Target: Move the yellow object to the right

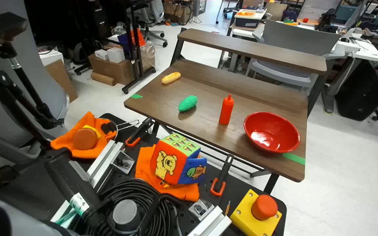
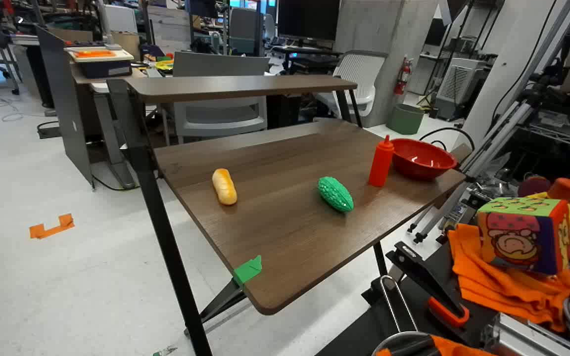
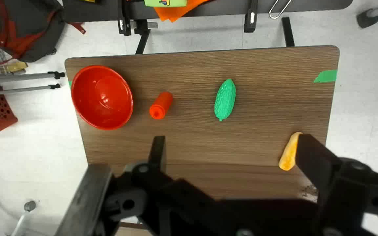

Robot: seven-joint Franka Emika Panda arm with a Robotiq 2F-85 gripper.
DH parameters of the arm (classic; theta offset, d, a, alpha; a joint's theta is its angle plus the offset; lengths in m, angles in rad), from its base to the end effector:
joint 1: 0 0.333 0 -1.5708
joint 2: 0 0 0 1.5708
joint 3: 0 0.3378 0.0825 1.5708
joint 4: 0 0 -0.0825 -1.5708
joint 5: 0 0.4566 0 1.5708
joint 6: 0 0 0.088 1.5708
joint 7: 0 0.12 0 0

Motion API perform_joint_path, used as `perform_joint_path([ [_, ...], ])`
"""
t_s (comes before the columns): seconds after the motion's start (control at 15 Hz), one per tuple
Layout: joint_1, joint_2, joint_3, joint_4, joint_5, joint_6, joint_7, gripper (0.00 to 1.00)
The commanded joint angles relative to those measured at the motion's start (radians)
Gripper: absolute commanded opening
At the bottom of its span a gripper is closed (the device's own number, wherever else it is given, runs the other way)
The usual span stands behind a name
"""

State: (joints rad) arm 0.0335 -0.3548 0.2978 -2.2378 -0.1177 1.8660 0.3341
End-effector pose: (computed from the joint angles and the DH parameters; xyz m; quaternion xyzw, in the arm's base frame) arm 0.4818 0.1620 0.4887 0.9941 0.0070 0.0183 0.1066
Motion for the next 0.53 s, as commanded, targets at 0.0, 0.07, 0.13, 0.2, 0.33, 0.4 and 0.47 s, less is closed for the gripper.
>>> perform_joint_path([
  [0.0,0.030,0.004,-0.026,0.003,-0.010,-0.004,0.009,1.00],
  [0.07,0.030,0.004,-0.026,0.003,-0.010,-0.004,0.009,1.00],
  [0.13,0.030,0.004,-0.026,0.003,-0.010,-0.004,0.009,1.00],
  [0.2,0.030,0.004,-0.026,0.003,-0.010,-0.004,0.009,1.00],
  [0.33,0.030,0.004,-0.026,0.003,-0.010,-0.004,0.009,1.00],
  [0.4,0.030,0.026,-0.026,0.012,0.010,-0.003,0.031,1.00],
  [0.47,0.033,0.046,-0.025,0.019,0.018,0.004,0.041,1.00],
])
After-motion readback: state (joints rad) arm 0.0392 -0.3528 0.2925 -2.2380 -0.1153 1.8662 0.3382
